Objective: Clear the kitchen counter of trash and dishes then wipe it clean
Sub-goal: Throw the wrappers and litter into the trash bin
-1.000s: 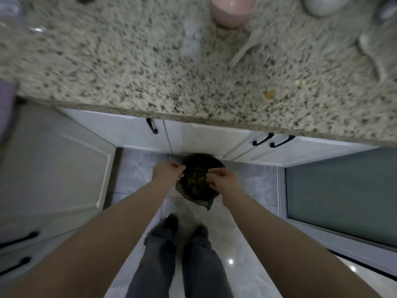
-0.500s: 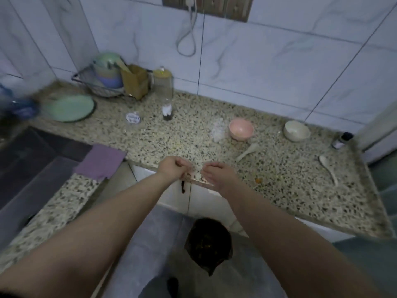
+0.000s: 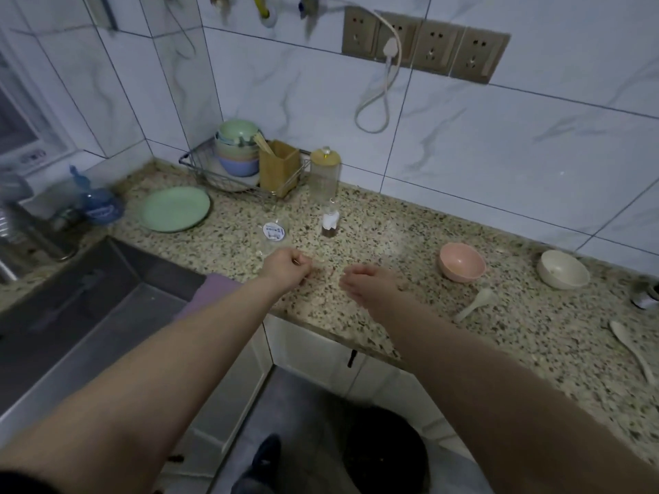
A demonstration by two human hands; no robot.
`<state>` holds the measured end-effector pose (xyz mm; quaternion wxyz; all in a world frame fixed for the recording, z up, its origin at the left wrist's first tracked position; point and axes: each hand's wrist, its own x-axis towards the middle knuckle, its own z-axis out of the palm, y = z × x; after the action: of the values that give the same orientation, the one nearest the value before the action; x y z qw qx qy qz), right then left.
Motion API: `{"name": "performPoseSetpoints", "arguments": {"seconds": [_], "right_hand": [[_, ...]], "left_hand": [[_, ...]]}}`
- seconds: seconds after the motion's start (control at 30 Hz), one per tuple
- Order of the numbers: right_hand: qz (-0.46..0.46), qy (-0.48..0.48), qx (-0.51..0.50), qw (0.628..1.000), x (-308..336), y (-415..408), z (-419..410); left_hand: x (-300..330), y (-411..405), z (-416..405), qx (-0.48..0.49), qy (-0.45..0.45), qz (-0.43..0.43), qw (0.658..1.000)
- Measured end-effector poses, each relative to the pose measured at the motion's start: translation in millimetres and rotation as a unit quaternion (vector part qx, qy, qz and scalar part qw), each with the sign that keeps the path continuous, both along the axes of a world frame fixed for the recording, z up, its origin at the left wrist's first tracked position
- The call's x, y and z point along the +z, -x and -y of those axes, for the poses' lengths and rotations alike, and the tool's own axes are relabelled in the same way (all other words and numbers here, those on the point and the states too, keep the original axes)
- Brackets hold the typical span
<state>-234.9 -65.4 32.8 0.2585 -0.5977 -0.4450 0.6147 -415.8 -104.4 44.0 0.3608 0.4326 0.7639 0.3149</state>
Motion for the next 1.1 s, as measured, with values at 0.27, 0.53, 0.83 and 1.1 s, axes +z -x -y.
{"name": "performPoseSetpoints", "arguments": {"seconds": [0.27,0.53,0.83,1.1], "right_hand": [[0.093,0.082,0.014,0.992,-17.8,106.1,-74.8],[0.135,0.12,0.031,0.983,-67.3,172.8,-117.1],[0.151,0.114,0.014,0.982,-95.2,225.6,-145.2],[0.154,0.134,-0.009,0.979,-96.4,231.1,-150.7]], "left_hand": [[-41.2,110.0,-85.1,0.033,0.072,-0.006,0.997],[-89.0,175.7,-144.7,0.148,0.155,0.216,0.953],[-124.0,190.2,-173.6,0.153,0.163,0.193,0.955],[-140.9,200.9,-179.2,0.128,0.146,0.243,0.95]]}}
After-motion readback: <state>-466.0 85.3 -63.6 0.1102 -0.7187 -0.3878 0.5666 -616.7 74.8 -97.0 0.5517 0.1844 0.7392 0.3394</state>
